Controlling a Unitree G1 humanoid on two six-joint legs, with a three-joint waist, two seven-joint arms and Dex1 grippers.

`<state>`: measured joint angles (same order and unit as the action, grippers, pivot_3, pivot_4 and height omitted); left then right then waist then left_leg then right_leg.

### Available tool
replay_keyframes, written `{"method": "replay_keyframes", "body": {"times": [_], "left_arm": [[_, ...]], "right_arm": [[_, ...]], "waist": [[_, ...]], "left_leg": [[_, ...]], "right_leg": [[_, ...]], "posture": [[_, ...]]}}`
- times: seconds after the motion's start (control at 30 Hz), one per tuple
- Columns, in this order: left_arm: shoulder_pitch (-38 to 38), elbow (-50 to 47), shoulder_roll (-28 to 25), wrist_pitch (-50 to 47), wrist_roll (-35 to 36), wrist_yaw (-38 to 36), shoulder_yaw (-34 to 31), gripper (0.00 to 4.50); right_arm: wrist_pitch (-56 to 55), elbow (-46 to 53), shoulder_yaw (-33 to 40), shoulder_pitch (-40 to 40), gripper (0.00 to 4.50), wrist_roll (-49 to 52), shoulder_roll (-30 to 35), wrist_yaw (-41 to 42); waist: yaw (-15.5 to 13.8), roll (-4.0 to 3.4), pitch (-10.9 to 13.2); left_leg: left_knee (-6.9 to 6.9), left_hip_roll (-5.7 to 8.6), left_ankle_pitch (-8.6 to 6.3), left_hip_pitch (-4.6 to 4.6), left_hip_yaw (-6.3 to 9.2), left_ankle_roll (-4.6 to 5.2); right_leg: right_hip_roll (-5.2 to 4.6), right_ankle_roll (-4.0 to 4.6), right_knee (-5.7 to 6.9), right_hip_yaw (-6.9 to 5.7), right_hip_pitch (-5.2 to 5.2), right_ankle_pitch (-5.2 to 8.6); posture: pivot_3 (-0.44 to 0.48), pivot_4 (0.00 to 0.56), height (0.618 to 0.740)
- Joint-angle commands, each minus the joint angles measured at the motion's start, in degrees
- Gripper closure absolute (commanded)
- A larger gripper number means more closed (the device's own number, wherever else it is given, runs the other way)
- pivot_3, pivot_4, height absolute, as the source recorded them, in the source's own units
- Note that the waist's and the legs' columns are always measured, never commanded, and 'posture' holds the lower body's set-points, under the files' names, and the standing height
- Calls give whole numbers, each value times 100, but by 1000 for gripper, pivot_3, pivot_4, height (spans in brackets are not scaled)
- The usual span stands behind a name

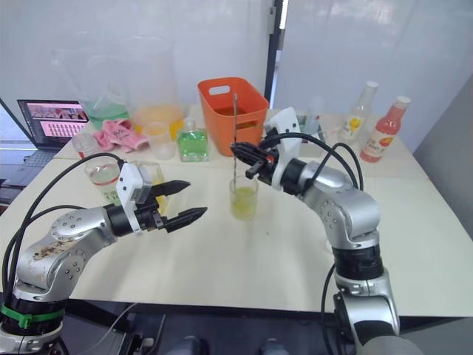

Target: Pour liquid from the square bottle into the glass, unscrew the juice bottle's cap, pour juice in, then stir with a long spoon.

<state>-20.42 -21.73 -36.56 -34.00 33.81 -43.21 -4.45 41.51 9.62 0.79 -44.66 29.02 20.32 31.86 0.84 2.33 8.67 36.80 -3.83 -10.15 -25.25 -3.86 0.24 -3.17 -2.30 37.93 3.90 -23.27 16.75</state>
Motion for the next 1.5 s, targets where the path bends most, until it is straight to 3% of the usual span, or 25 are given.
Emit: {"method": "replay_keyframes", "body": {"times": [0.03, 0.2, 0.37, 0.77, 1.1, 1.5], "left_arm": [[-99, -202, -17, 28, 36, 20, -70, 6], [-79, -218, -20, 33, 41, 14, -75, 6], [-34, -241, -22, 25, 57, 1, -74, 6], [-6, -216, -2, 59, 47, -8, -79, 6], [14, -242, -10, 54, 41, 3, -78, 6], [15, -246, -15, 40, 48, -2, -72, 6]], "right_arm": [[-415, -80, 41, -22, 4500, -249, 24, -62], [-531, -189, -239, 139, 4500, -619, 257, 113], [-187, 75, -194, 128, 4500, -359, 346, 310], [26, 70, 217, -91, 4500, 44, -92, 1], [-194, -97, -220, 185, 4500, -455, 257, 198], [202, 152, -237, 297, 4500, -257, 259, 284]], "waist": [[0, 0, 0], [-3, 0, 0], [-2, 0, 0], [4, 0, 0], [0, 0, 0], [9, 0, 0]], "left_leg": [[0, 0, 0, 0, 0, 0], [0, 1, 0, 0, 0, 0], [0, 1, 0, 0, 0, 0], [-2, -1, 0, 0, 0, 0], [-2, 0, 0, 0, 0, 0], [-2, -1, 0, 4, 0, 0]], "right_leg": [[0, 0, 0, 0, 0, 0], [-1, 0, 0, 0, 0, 0], [-1, 0, -1, 0, 0, 0], [1, 0, 0, 0, 0, 0], [-1, 0, -3, 0, 0, 0], [1, 0, 0, 0, 3, 0]], "posture": [[0, 150, 739], [0, 150, 739], [0, 150, 739], [0, 150, 739], [0, 150, 739], [0, 150, 739]]}}
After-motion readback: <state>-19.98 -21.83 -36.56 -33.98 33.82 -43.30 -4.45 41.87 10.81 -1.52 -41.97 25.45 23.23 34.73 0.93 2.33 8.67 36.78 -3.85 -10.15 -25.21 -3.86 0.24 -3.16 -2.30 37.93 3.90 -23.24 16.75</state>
